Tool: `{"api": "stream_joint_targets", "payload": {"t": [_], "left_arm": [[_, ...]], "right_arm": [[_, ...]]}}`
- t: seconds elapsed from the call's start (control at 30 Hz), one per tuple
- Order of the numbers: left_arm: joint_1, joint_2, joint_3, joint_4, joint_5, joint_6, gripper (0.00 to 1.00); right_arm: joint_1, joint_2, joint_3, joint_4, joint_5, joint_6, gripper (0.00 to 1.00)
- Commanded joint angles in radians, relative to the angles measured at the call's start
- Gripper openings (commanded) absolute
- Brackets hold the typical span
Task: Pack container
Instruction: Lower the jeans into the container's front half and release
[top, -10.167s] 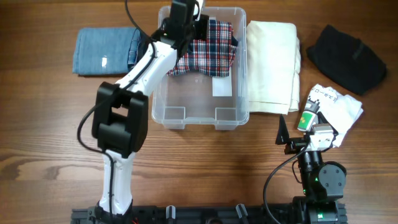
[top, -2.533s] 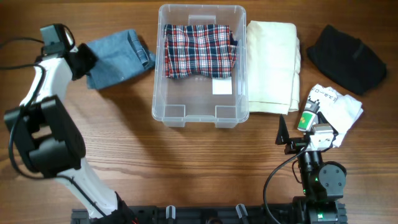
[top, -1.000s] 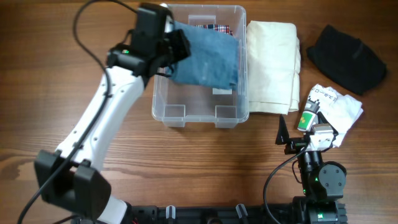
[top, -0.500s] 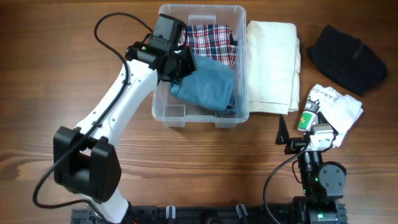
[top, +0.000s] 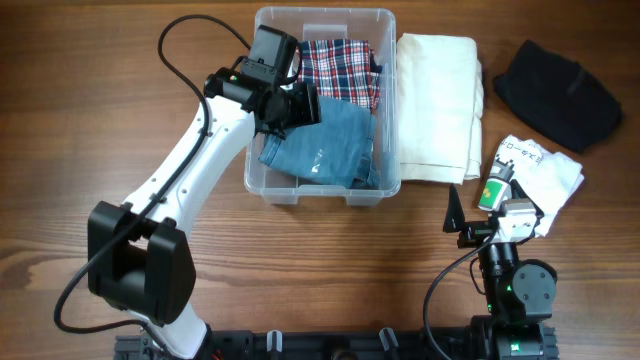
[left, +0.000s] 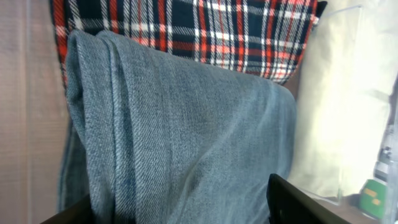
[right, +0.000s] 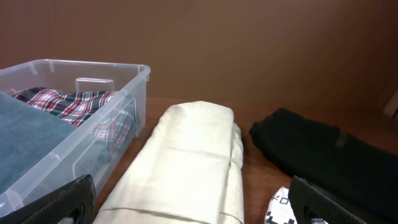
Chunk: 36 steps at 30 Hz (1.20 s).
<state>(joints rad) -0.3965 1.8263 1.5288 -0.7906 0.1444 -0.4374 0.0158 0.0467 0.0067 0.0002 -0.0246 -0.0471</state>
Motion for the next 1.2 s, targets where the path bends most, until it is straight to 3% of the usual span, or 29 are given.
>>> {"api": "stream_joint_targets", "payload": {"t": [0.0, 0.3, 0.33, 0.4, 0.43, 0.77, 1.17], "left_arm": [[-0.008, -0.033, 0.001, 0.011, -0.077, 0.042, 0.68], [-0.018, -0.14, 0.016, -0.002, -0.175, 0.094, 0.62], [-0.027, -0.14, 0.016, -0.013, -0.204, 0.094, 0.54], [-0.049, -0.139, 0.016, -0.04, -0.253, 0.095, 0.15], [-0.061, -0.139, 0.016, -0.049, -0.27, 0.094, 0.04], [-0.153, -0.108, 0.015, -0.05, -0.381, 0.09, 0.04], [-0.151, 0.201, 0.013, -0.023, -0.381, 0.079, 0.04]], "right_arm": [[-0.004, -0.002, -0.001, 0.005, 0.009, -0.005, 1.0], [-0.004, -0.002, -0.001, 0.005, 0.009, -0.005, 1.0], [-0.004, -0.002, -0.001, 0.005, 0.009, -0.005, 1.0], [-0.004, -0.002, -0.001, 0.005, 0.009, -0.005, 1.0], [-0.004, -0.002, -0.001, 0.005, 0.009, -0.005, 1.0], [-0.004, -0.002, -0.001, 0.005, 0.009, -0.005, 1.0], [-0.004, -0.002, -0.001, 0.005, 0.009, -0.005, 1.0]]}}
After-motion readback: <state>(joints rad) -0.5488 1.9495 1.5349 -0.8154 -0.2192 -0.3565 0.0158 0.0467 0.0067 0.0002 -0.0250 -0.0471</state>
